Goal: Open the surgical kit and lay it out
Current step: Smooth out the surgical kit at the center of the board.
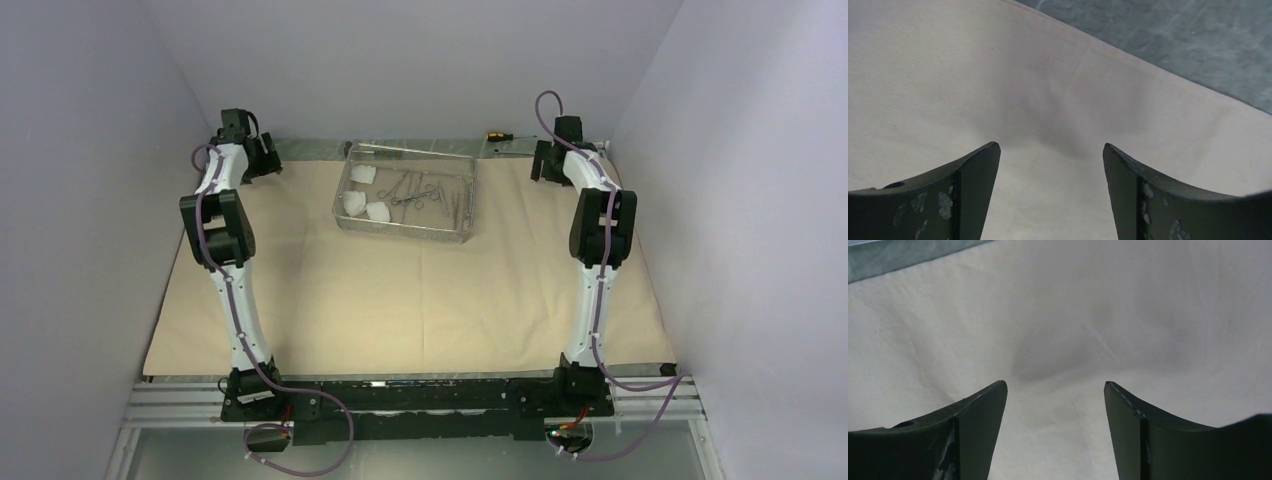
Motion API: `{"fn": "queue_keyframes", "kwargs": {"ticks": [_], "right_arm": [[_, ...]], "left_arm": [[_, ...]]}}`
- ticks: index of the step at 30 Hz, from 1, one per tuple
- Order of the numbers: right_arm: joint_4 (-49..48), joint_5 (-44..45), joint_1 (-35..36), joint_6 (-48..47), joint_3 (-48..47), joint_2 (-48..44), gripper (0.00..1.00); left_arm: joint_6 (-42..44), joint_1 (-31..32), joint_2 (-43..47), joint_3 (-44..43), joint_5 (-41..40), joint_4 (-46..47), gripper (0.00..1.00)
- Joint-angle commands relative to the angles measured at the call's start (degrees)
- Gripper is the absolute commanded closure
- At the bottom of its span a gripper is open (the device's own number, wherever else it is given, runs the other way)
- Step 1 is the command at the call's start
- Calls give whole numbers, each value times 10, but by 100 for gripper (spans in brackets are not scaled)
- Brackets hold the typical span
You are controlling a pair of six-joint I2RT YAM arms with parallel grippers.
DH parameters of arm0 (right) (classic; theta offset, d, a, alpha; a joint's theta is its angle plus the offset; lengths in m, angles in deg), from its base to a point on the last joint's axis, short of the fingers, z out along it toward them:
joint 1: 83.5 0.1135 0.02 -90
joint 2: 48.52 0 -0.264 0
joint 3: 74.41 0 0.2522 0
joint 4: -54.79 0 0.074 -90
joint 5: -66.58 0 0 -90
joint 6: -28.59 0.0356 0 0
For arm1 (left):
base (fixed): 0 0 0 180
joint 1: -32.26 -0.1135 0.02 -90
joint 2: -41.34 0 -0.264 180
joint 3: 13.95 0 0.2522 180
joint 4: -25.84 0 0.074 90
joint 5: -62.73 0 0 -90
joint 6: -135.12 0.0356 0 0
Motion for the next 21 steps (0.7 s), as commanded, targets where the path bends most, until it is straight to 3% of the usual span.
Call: {"fn": "queue_keyframes", "kwargs": {"ticks": [1,13,21], "right_arm": [[-34,45,2,-66,-45,20,24],[-14,49,1,-151,-80,78,21],[27,105,-11,-183,-119,114,21]], "left_arm": [[44,9,-25,-17,-77,38,18],[115,14,-139,-129,-227,-64,14],[133,13,-169,-131,-288,-106,12]]}}
